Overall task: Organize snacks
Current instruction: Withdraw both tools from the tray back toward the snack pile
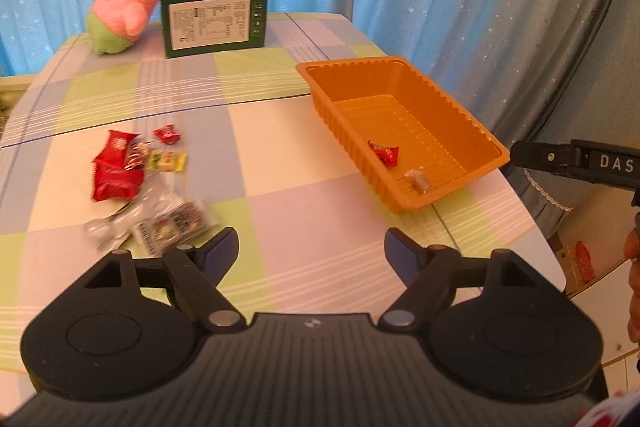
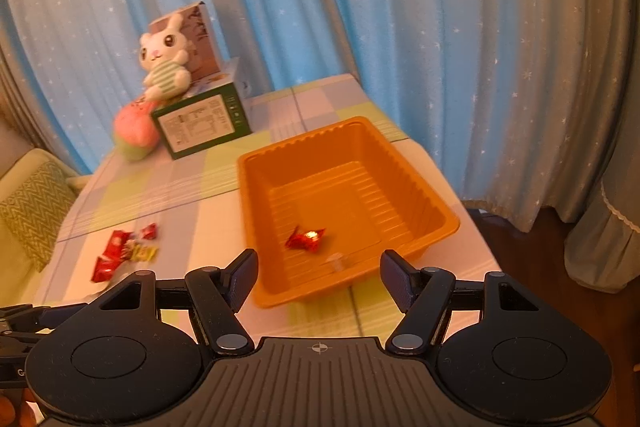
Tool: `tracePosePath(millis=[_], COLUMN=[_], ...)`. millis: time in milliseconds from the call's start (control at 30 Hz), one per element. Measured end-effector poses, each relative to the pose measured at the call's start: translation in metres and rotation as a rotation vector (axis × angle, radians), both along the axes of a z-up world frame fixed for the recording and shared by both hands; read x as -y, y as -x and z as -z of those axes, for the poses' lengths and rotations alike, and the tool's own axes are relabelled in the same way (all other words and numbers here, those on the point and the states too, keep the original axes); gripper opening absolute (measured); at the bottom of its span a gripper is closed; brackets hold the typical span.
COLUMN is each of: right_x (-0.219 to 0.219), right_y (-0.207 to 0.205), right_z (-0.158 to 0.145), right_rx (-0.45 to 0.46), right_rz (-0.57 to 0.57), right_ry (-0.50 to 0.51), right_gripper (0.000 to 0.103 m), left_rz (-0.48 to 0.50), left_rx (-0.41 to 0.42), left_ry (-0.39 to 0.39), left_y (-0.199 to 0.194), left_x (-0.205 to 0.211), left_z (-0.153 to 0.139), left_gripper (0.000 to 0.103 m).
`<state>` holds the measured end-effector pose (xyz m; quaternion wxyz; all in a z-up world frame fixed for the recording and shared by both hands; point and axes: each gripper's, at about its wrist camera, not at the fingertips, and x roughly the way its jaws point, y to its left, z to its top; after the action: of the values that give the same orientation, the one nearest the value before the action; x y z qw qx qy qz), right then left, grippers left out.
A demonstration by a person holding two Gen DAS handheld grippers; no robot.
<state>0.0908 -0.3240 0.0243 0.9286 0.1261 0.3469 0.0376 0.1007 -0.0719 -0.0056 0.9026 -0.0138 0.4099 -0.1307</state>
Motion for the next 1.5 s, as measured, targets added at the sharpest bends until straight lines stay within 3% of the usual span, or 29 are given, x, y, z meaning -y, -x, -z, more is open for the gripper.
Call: tracePosePath(millis=[300,733,1167,1500], right_x=[-0.04,-0.074,-0.102,-0.143], right_y=[0.031,0.044,0.042,0.028], right_z=[-0.009,-0.011,-0.001,0.027], right_rx=[0.018,0.02,0.006,-0.006], right_rz=[-0.066,-0.13,-0.189,-0.273], right_ry=[0.021,0.029,0.051,0.075], right_gripper=[0.068,0.068,0.068,0.068], left_rz=[-0.07,-0.158,-0.197,-0.218], left_rx=[0.03,0.04,0.03,0.0], left_ry=[-0.035,-0.061,-0.068,-0.113], left_y=[0.038,0.064,0.064,0.046], left_x=[-0.045,-0.099,-0.119,-0.147], left_z=[-0.013,-0.018,-0.013,0.004], left_gripper=[0.083,0.084,0.084,0.084])
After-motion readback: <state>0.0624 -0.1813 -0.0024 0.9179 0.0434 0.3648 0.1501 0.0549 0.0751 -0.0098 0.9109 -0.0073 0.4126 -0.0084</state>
